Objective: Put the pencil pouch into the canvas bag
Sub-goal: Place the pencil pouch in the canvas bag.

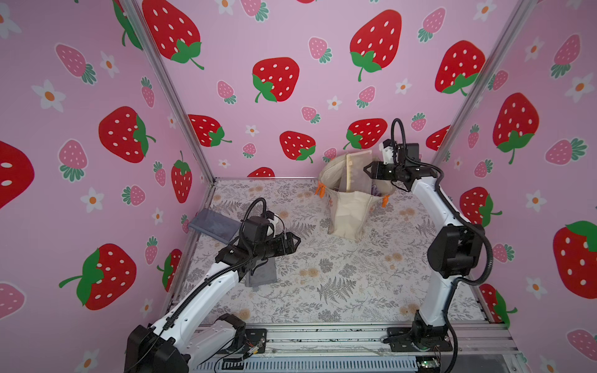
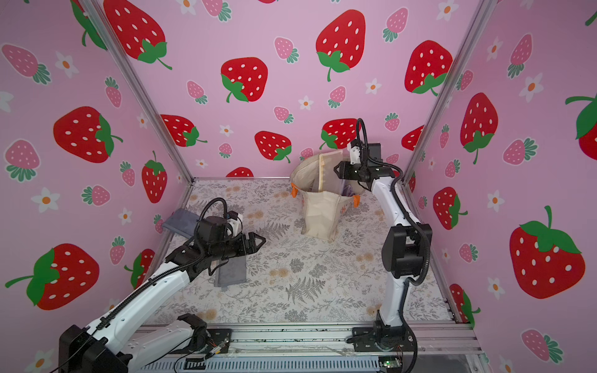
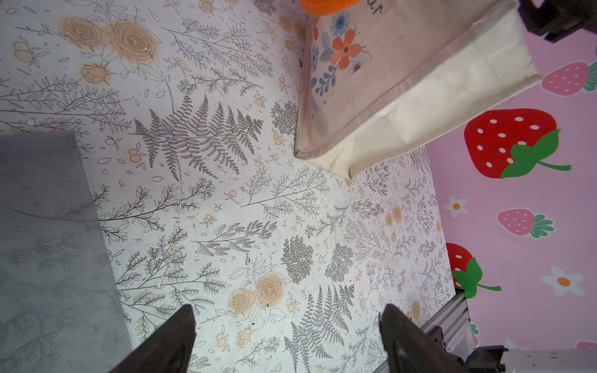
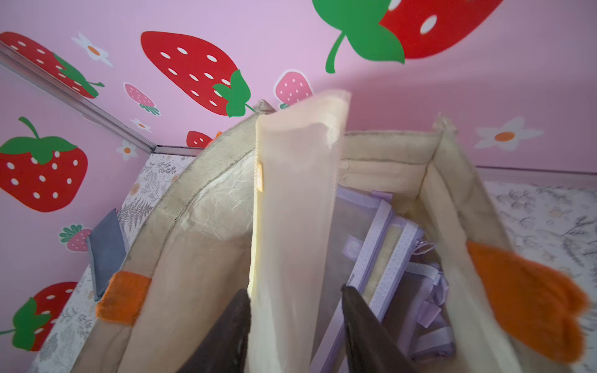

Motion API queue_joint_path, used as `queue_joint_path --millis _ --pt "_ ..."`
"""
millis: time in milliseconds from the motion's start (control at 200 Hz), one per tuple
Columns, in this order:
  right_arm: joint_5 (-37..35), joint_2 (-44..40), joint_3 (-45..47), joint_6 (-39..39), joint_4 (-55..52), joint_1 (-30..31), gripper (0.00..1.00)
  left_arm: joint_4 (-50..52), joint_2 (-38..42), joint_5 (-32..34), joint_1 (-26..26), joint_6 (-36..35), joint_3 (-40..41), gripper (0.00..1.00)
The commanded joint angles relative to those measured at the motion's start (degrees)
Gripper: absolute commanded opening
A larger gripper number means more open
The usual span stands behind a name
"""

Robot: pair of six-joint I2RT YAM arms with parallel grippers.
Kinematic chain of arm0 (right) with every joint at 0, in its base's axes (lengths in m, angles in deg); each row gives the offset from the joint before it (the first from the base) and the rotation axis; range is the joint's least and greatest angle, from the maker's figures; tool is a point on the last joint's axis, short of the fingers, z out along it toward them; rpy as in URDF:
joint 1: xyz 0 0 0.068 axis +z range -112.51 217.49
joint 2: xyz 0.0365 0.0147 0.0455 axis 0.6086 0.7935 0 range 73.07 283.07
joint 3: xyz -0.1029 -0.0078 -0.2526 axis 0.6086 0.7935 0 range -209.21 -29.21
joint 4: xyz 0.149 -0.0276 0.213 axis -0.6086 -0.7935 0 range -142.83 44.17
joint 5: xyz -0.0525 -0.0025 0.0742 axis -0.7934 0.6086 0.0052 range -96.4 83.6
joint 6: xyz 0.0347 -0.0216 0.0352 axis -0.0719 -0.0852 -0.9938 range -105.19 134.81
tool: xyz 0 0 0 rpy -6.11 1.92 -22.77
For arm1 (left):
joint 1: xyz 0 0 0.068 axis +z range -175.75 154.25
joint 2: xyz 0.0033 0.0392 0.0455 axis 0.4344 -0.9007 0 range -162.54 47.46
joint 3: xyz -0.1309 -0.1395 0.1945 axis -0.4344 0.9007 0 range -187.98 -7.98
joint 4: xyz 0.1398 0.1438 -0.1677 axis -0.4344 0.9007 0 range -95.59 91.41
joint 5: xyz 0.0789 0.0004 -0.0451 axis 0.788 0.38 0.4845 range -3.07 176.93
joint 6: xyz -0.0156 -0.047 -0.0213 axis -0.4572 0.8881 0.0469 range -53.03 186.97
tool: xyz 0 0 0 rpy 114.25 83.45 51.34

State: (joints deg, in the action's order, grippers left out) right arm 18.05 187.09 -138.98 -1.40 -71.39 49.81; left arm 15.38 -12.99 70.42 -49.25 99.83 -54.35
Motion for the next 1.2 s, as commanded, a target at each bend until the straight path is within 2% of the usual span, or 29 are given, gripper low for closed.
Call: queue_joint_path --millis 0,190,425,555,670,770,936,1016,1196 --pt "0.26 0.77 -1.61 1.03 -3.06 0.43 0.37 0.16 0.80 0.51 0.24 -0.02 -0.21 0.91" --pt "-0.34 -1.33 2.81 0.99 -1.31 0.78 0.00 -0.47 0.03 0.47 0.30 -0.20 -0.46 0.91" --pt "0.56 -5.74 10.89 -3.58 2.71 2.93 0.00 -1.72 -0.41 -0.10 0.29 0.10 0.37 0.91" --pt "-1.39 -6.85 13.45 -4.51 2.80 3.85 0.00 -1.67 0.04 -0.02 0.32 0.12 0.53 0.91" --pt "-4.96 -8.46 13.61 -3.48 1.48 3.86 0.20 -0.79 0.73 0.41 0.30 -0.29 0.53 0.91" --pt "-8.73 -9.40 11.52 -1.05 -2.03 3.86 0.25 0.29 1.08 1.13 0.44 -0.61 0.32 0.91" --pt "-15.99 -10.72 8.93 2.67 -6.58 3.86 0.47 0.21 1.44 1.06 0.49 -0.48 0.15 0.91" --pt "-17.74 -11.15 7.82 3.78 -7.52 3.86 0.51 0.29 1.31 1.04 0.50 -0.58 -0.03 0.91" --pt "-19.23 -11.31 5.80 5.08 -8.98 3.99 0.51 1.48 1.42 1.69 0.52 -0.65 -0.63 0.91"
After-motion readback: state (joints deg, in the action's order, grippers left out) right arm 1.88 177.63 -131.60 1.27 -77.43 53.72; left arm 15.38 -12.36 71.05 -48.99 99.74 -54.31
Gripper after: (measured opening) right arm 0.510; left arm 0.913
